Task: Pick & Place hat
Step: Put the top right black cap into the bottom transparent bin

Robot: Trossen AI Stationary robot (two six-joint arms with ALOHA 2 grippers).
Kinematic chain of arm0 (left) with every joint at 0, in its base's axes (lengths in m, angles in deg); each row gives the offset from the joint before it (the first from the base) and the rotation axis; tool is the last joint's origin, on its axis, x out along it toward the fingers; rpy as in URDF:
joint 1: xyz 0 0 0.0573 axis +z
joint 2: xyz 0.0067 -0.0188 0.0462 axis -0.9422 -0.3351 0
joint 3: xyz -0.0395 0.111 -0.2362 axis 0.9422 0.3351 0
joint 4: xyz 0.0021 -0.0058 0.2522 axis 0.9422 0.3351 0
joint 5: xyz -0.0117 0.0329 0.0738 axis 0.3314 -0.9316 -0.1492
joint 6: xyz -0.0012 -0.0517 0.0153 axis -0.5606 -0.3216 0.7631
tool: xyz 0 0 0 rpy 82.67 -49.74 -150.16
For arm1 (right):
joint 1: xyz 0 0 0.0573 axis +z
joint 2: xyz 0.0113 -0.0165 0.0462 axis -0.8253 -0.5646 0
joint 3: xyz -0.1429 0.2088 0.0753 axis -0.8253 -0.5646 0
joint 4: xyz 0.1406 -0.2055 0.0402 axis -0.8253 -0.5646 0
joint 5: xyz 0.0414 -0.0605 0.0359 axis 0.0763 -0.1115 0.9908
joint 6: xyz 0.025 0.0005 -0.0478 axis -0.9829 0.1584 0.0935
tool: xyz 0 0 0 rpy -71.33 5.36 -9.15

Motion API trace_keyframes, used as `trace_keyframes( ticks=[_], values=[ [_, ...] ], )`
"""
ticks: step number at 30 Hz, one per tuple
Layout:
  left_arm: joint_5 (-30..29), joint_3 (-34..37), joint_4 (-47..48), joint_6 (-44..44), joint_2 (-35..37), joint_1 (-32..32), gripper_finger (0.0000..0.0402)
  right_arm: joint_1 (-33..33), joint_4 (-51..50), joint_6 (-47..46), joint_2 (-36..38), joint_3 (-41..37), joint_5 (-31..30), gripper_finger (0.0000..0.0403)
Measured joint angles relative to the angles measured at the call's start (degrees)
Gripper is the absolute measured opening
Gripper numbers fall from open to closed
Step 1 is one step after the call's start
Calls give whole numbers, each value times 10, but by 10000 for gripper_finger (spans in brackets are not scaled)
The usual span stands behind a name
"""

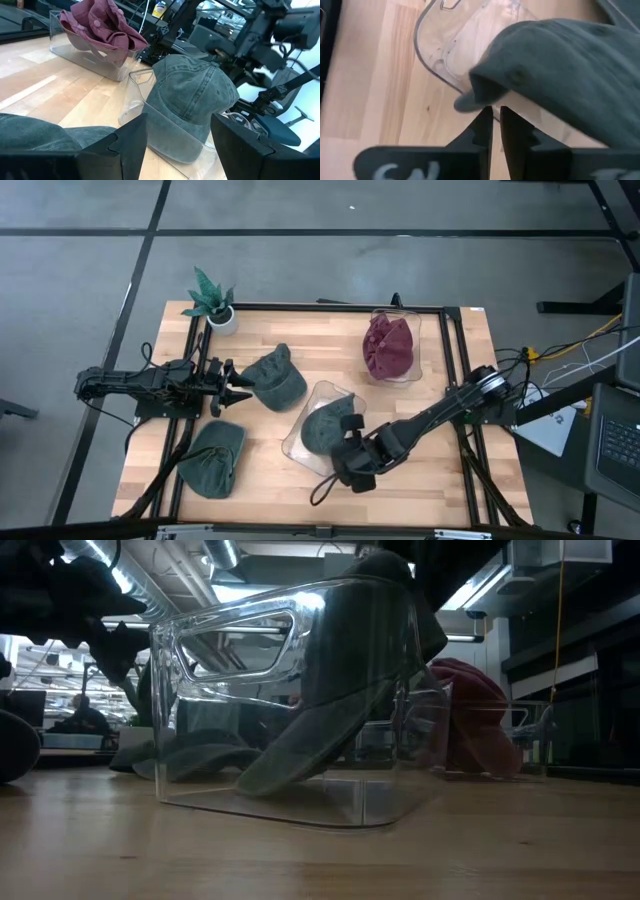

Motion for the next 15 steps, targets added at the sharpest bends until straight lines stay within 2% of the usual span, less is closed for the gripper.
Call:
trace_keyframes(
  ticks=[15],
  values=[
    [0, 0, 0, 0, 0, 0, 210, -34, 189, 23, -18, 0, 1, 36]
  ],
)
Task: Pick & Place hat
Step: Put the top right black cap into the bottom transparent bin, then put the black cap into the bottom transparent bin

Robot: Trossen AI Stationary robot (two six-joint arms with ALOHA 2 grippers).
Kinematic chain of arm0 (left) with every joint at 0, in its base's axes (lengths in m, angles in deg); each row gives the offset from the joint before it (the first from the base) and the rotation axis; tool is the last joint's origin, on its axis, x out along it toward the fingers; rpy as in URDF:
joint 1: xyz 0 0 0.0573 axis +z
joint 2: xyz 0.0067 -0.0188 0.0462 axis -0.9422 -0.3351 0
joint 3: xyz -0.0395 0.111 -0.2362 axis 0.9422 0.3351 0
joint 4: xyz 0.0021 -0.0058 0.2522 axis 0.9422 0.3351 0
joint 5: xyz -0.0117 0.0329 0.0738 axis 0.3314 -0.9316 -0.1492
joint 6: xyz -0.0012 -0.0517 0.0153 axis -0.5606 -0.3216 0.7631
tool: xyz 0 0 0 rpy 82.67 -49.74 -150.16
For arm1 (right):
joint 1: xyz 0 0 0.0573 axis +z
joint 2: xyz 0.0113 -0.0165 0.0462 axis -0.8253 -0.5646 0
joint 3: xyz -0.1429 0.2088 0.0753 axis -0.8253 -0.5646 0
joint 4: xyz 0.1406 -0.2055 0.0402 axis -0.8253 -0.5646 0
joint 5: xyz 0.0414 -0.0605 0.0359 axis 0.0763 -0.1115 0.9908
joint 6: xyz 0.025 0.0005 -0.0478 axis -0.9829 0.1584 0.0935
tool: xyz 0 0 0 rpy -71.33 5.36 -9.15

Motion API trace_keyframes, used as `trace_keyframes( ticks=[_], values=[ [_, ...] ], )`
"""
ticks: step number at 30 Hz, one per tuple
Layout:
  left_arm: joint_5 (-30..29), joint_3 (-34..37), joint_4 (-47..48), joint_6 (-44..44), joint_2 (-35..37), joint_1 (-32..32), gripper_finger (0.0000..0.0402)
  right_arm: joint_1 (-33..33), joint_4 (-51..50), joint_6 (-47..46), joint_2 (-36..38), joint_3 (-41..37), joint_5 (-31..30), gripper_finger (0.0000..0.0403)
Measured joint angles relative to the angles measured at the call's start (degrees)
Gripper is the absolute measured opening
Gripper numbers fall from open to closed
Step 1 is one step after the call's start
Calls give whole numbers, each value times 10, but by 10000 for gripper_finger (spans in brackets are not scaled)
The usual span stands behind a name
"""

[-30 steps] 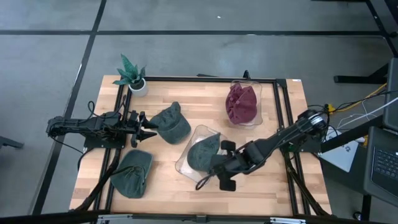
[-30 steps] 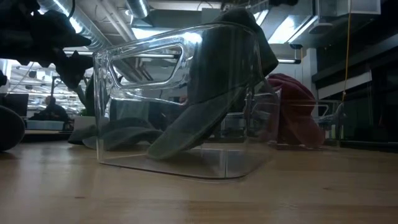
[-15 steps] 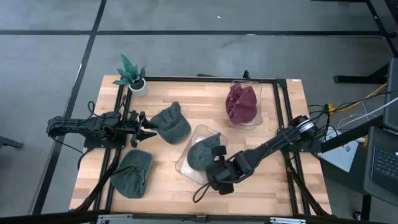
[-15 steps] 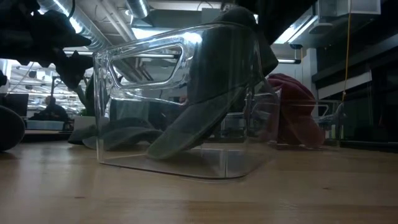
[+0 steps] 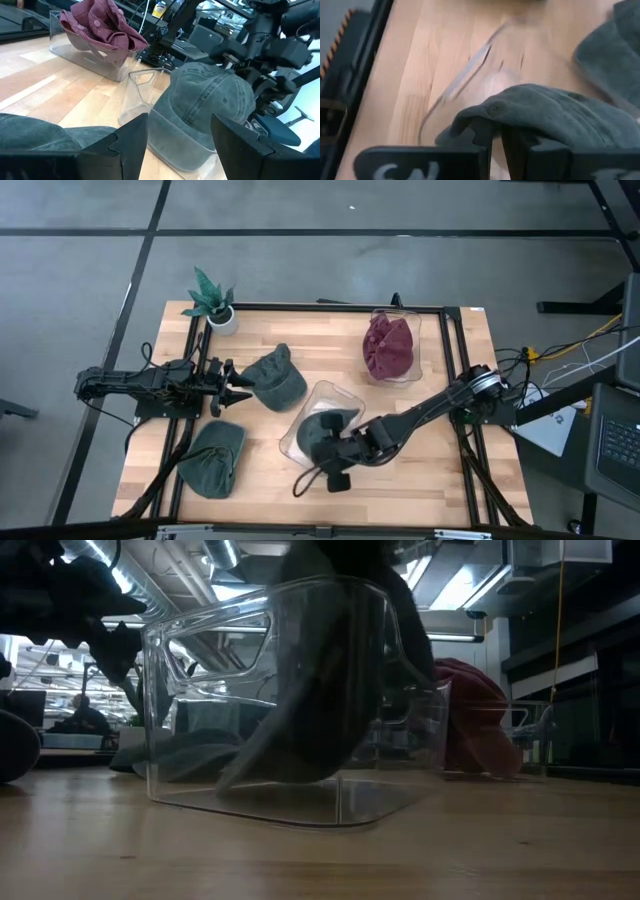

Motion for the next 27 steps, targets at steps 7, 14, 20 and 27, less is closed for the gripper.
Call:
trace_keyframes(
  ticks=[7, 14, 20, 27],
  values=[
    [0, 0, 0, 0, 0, 0, 210, -9, 14, -43, 0, 0, 58, 36],
    [0, 0, 0, 0, 0, 0, 210, 3, -39, -106, 0, 0, 188, 36],
    [0, 0, 0, 0, 0, 0, 210, 8, -48, -125, 23, 1, 272, 36],
    [0, 0, 0, 0, 0, 0, 210, 8, -15, -103, 83, 4, 195, 36]
  ],
)
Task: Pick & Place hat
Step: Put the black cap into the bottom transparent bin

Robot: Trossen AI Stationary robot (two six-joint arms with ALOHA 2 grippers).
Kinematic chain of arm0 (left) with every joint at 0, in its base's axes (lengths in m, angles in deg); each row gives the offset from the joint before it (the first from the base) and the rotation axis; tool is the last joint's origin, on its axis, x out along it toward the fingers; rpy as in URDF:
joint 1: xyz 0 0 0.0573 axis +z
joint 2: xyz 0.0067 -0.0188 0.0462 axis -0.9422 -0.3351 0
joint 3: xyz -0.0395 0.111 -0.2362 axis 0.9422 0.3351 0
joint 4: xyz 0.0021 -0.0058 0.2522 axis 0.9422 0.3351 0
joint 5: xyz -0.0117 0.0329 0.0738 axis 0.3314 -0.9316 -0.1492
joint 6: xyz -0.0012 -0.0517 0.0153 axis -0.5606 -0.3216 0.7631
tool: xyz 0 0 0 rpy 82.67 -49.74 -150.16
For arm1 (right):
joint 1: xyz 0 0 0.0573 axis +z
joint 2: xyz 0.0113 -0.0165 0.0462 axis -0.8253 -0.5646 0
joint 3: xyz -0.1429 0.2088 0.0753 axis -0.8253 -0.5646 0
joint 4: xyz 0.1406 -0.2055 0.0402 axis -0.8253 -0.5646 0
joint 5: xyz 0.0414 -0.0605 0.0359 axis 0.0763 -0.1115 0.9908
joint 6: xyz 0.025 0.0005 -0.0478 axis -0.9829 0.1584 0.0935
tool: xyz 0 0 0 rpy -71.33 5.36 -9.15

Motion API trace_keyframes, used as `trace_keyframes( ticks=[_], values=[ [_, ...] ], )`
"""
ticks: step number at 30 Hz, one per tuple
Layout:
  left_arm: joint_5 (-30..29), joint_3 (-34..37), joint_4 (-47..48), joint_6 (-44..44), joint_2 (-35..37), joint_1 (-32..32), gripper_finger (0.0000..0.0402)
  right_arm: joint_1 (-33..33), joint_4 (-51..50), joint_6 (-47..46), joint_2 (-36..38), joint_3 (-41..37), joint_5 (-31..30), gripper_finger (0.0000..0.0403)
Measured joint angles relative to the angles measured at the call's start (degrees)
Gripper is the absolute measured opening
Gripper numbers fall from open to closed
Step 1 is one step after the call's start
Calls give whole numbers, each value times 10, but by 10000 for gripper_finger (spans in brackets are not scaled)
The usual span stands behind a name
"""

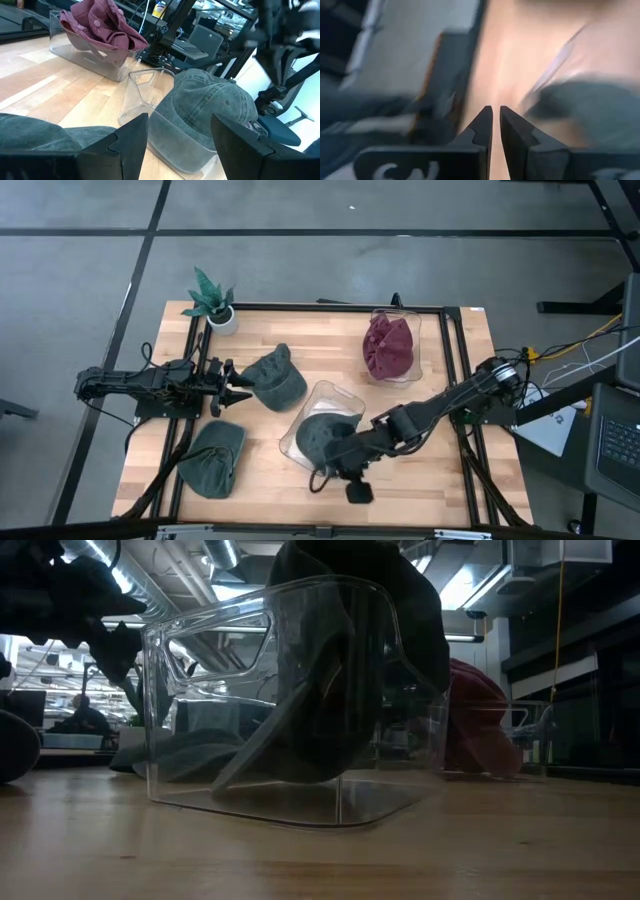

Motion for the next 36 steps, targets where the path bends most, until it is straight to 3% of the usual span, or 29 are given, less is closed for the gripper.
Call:
trace_keyframes(
  ticks=[4, 7, 13, 21, 36],
  values=[
    [0, 0, 0, 0, 0, 0, 210, -12, 42, 38, 0, 0, -153, 36],
    [0, 0, 0, 0, 0, 0, 210, -24, 39, 73, -16, 0, -201, 36],
    [0, 0, 0, 0, 0, 0, 210, -29, -20, 69, -34, -37, -168, 36],
    [0, 0, 0, 0, 0, 0, 210, -29, 0, 54, -35, -136, -103, 36],
    [0, 0, 0, 0, 0, 0, 210, -29, 5, 83, 88, -96, -104, 36]
  ],
)
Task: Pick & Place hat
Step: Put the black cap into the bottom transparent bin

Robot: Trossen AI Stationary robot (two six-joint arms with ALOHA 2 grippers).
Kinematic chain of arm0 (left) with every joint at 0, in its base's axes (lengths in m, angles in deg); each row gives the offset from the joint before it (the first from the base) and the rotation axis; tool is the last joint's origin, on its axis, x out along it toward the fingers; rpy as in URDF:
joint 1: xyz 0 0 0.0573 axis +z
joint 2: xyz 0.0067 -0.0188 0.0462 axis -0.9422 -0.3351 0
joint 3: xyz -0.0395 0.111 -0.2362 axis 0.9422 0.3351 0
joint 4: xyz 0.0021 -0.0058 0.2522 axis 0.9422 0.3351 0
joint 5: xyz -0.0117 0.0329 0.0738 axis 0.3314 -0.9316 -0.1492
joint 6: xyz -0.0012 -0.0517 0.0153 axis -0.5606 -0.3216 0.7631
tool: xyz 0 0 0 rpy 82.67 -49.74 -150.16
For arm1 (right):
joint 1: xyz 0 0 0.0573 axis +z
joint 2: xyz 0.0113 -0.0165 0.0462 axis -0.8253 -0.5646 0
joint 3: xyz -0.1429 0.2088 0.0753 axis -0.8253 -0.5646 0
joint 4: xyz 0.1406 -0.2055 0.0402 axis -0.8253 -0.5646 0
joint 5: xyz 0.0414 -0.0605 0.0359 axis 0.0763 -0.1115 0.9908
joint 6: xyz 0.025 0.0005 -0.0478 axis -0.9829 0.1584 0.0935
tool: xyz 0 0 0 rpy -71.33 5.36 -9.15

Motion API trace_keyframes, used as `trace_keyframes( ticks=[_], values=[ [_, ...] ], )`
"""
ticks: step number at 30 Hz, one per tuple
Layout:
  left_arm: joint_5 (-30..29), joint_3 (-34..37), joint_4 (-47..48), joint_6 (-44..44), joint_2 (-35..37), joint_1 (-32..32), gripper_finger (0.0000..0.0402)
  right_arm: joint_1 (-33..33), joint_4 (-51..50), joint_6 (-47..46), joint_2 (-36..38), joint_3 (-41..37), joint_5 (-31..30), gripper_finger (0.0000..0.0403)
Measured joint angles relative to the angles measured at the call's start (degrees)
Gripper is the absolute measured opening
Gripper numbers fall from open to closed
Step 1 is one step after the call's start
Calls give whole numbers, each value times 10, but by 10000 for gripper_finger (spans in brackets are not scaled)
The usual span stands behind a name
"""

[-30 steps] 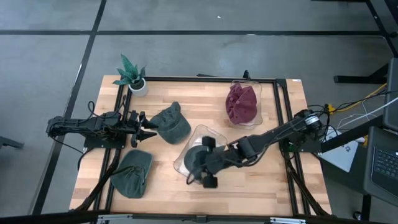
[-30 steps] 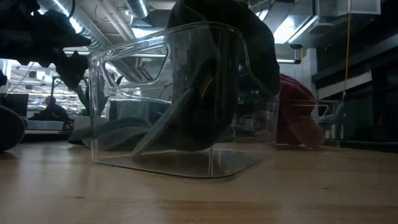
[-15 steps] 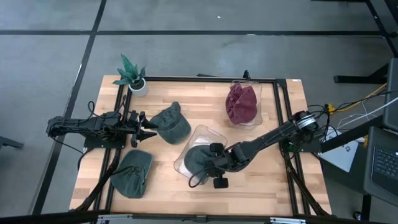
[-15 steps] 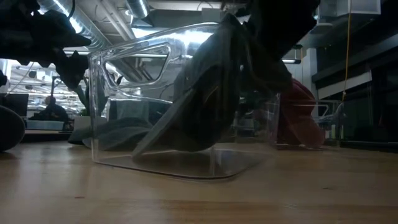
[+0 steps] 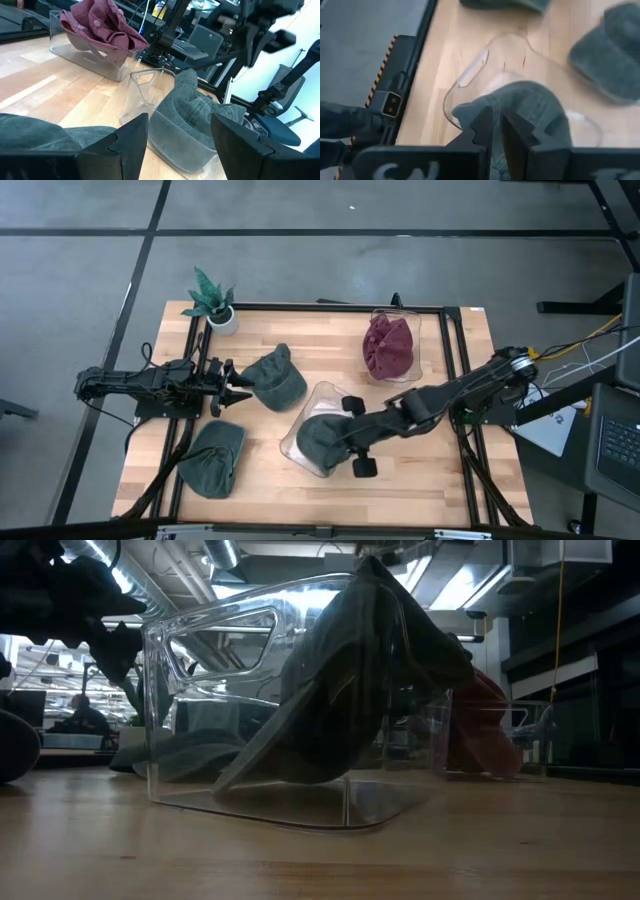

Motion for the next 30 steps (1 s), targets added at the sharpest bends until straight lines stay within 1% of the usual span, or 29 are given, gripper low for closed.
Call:
trace_keyframes(
  ticks=[5, 8, 10, 13, 15, 18, 22, 26, 30],
  values=[
    [0, 0, 0, 0, 0, 0, 210, 1, 6, 88, 60, -29, 46, 36],
    [0, 0, 0, 0, 0, 0, 210, -9, 19, 94, 101, -64, 49, 36],
    [0, 0, 0, 0, 0, 0, 210, -22, 25, 91, 131, -94, 33, 36],
    [0, 0, 0, 0, 0, 0, 210, -39, 39, 95, 177, -150, -21, 36],
    [0, 0, 0, 0, 0, 0, 210, -47, 59, 91, 211, -195, -45, 36],
    [0, 0, 0, 0, 0, 0, 210, -55, 148, 87, 269, -275, -51, 36],
    [0, 0, 0, 0, 0, 0, 210, -55, 316, 48, 340, -400, -47, 36],
    [0, 0, 0, 0, 0, 0, 210, -55, 463, 47, 400, -525, -41, 36],
    [0, 0, 0, 0, 0, 0, 210, -55, 570, 32, 454, -617, -37, 36]
  ],
)
